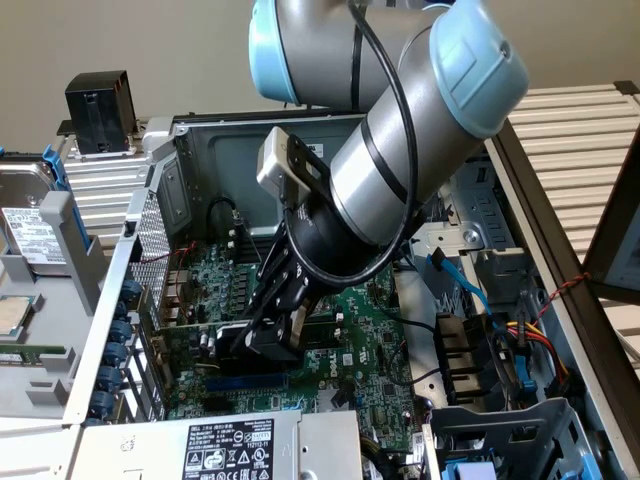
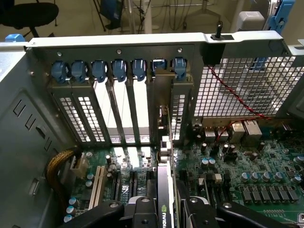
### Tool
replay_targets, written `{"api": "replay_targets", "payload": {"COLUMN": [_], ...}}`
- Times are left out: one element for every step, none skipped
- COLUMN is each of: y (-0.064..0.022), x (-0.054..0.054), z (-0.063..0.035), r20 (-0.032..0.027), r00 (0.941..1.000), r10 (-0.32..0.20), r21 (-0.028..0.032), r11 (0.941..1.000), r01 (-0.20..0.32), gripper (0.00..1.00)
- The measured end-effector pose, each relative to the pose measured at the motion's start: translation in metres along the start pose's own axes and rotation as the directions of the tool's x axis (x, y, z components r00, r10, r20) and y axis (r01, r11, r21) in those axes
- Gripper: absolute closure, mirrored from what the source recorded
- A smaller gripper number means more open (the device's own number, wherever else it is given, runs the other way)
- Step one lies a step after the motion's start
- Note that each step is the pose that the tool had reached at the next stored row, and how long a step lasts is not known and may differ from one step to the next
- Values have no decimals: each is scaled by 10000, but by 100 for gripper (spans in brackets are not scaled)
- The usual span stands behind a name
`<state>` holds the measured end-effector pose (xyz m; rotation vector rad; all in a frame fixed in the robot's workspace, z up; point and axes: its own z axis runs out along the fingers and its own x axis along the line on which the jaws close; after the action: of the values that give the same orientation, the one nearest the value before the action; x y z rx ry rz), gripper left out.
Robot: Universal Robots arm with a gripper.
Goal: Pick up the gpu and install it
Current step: 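Insert the gpu into the slot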
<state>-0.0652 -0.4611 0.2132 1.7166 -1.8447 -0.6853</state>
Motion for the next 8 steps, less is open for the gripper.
{"api": "replay_targets", "payload": {"y": [-1,-2,-2,-3,-3,-4,-5,-6], "x": [1,3,3,4,4,4,5,4], "z": [1,2,2,3,3,3,4,5], "r20": [1,0,-1,-1,-3,-5,-5,-5], "r00": [10000,10000,10000,10000,10000,10000,10000,10000], "r10": [-2,-3,-2,-4,-5,-6,-7,-9], "r21": [1,1,0,0,0,-1,0,1], "r11": [10000,10000,10000,10000,10000,10000,10000,10000], "r01": [2,3,2,4,5,6,7,9], "gripper": [73,73,73,73,73,73,73,73]}}
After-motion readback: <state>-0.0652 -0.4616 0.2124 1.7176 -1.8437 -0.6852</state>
